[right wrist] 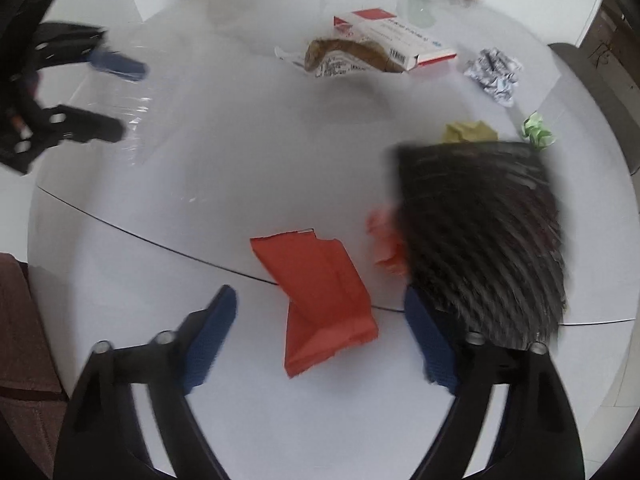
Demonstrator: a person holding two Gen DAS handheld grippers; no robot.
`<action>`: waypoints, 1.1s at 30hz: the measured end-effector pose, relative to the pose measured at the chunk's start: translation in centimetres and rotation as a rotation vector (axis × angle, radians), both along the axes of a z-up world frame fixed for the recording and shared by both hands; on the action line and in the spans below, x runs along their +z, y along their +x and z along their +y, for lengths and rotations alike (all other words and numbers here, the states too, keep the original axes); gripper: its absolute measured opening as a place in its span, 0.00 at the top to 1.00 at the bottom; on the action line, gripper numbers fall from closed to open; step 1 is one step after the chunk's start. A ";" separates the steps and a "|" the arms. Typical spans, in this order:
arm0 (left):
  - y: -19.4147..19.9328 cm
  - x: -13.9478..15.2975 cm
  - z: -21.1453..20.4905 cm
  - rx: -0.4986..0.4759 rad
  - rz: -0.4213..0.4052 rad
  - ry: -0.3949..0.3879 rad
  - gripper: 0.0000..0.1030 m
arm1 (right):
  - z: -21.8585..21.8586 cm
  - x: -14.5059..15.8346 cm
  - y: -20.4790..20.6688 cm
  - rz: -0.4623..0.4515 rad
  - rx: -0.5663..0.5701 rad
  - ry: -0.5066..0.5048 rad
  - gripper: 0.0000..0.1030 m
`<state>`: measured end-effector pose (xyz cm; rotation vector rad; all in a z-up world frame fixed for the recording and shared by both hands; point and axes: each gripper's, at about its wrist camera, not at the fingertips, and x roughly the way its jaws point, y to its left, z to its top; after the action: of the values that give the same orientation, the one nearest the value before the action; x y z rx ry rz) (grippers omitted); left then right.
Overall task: Collect trash
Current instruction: 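Grasp the clear plastic tray with the left tool while the right tool grasps the red wrapper, then carry the tray and red wrapper to the wastebasket and release both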
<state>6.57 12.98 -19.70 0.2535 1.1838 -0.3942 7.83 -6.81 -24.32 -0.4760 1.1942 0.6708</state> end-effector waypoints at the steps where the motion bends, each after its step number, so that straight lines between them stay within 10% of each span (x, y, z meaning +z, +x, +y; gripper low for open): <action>1: -0.4 0.2 0.2 0.020 0.000 -0.011 0.39 | 0.1 -0.2 0.0 0.008 -0.002 0.001 0.41; 4: -1.5 0.7 0.6 0.093 0.002 -0.035 0.40 | 0.0 -0.4 0.0 0.026 -0.019 0.007 0.59; 16: -4.6 3.7 -3.6 0.072 -0.019 -0.079 0.40 | -6.6 5.5 -5.8 -0.006 -0.348 0.274 0.60; 33: -14.1 2.7 -37.2 -0.526 0.135 -0.233 0.40 | -34.0 8.8 -26.6 -0.151 -1.175 0.271 0.60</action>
<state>-7.50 -24.20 -17.00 0.3383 1.1824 -1.0163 -18.78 -40.81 -15.54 0.4134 1.0029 -0.2259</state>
